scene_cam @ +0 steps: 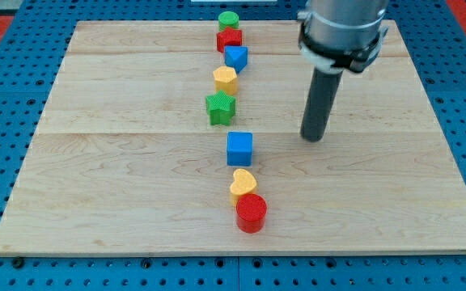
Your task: Place the green star top left to the red star
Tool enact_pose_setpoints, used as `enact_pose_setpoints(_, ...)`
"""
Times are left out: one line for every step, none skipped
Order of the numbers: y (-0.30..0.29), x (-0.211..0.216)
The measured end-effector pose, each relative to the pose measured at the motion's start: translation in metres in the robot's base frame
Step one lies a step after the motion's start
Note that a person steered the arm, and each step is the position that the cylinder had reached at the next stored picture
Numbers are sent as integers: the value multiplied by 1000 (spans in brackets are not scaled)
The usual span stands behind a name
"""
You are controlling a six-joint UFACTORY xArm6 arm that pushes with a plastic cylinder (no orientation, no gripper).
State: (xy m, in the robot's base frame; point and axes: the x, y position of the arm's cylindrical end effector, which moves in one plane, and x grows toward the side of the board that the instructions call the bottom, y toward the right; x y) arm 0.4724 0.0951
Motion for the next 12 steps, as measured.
enact_pose_setpoints(-45,33)
enact_pose_setpoints(-74,14)
enact_pose_setpoints(-42,7)
enact_pose_setpoints(-32,-27)
enact_pose_setpoints(-71,-55)
enact_pose_setpoints(-186,-51)
enact_pose_setpoints(-221,-93)
enact_pose_setpoints(-207,-83)
enact_pose_setpoints(-213,-58)
enact_pose_setpoints(-171,-38)
enact_pose_setpoints(-154,-70)
enact_pose_setpoints(-209,-116)
